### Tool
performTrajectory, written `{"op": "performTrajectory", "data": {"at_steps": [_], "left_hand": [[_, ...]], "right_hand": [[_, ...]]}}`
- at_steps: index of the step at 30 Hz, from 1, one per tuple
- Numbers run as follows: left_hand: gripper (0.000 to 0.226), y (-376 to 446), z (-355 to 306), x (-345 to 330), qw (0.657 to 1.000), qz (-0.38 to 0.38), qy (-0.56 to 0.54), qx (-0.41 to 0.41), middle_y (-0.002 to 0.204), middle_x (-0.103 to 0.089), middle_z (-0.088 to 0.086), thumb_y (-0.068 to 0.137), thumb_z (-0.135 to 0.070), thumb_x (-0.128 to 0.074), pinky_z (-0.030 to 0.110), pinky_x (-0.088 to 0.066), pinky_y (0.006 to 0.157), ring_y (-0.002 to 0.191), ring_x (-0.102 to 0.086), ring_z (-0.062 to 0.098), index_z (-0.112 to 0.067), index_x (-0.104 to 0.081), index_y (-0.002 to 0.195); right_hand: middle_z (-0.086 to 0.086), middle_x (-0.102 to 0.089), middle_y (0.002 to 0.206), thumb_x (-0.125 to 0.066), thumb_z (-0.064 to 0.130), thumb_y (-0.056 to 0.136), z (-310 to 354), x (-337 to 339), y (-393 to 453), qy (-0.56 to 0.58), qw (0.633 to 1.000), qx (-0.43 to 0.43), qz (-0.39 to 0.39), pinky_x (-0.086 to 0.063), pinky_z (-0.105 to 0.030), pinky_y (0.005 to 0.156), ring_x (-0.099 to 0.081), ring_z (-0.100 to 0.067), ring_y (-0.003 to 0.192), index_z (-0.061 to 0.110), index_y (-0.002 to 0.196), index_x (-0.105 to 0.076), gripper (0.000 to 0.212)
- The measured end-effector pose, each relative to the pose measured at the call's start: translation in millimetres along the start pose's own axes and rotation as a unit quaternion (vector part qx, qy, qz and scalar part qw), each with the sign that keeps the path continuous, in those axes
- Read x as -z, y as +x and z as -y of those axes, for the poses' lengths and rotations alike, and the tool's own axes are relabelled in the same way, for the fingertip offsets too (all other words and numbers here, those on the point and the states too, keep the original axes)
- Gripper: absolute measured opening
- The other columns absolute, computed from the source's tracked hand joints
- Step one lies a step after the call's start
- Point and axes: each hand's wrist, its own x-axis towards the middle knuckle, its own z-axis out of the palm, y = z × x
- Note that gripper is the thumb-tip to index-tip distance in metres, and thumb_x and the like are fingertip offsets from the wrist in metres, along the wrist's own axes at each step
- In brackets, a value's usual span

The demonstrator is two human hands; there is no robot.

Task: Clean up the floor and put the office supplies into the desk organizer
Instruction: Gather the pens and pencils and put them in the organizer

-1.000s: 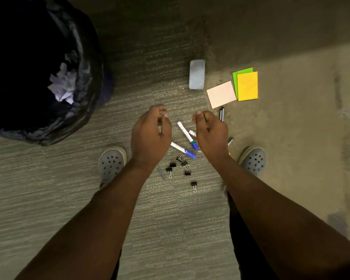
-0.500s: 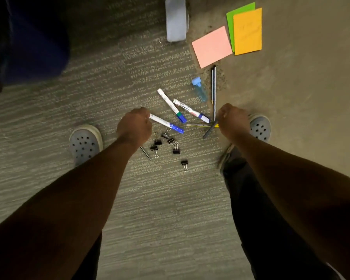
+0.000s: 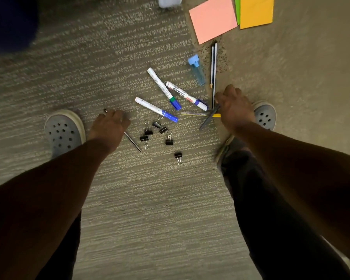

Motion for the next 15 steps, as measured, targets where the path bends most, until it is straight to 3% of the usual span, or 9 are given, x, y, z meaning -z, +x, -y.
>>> {"op": "performTrajectory", "data": {"at_steps": [5,10,13,15], "left_hand": [[0.035,-2,5,-7,0.999,-0.001,0.037,-0.016,0.129,-0.051,0.016,0.085,-0.009,-0.06,0.046,-0.044,0.094,0.115,-0.048,0.034,-0.013,-0.064,0.119],[0.035,-5,10,-4,0.999,0.0,0.033,-0.013,0.128,-0.051,0.014,0.086,-0.009,-0.055,0.045,-0.043,0.094,0.113,-0.048,0.032,-0.014,-0.061,0.12],[0.039,-10,13,1,1.0,0.004,0.008,-0.008,0.132,-0.052,0.013,0.087,-0.007,-0.049,0.045,-0.041,0.096,0.115,-0.049,0.032,-0.011,-0.054,0.126],[0.042,-12,15,4,1.0,0.001,-0.015,-0.01,0.131,-0.056,0.013,0.087,-0.004,-0.047,0.045,-0.041,0.095,0.114,-0.052,0.033,-0.01,-0.052,0.128]], "right_hand": [[-0.017,-0.048,0.104,-0.052,0.007,0.09,-1,-3,-1,-0.006,0.999,0.044,0.004,-0.045,-0.042,0.07,-0.05,-0.035,0.095,0.009,0.107,-0.056,0.017],[-0.017,-0.05,0.107,-0.049,0.006,0.091,-9,-1,-8,0.005,0.998,0.039,-0.044,-0.046,-0.045,0.078,-0.049,-0.035,0.096,0.01,0.11,-0.058,0.02],[-0.015,-0.056,0.098,-0.046,0.017,0.097,-12,4,-18,0.024,0.996,0.0,-0.082,-0.048,-0.043,0.072,-0.054,-0.034,0.086,0.013,0.114,-0.054,0.02],[-0.011,-0.059,0.081,-0.04,0.025,0.101,-10,7,-25,0.072,0.993,-0.058,-0.07,-0.046,-0.038,0.06,-0.056,-0.032,0.069,0.017,0.119,-0.049,0.022]]}}
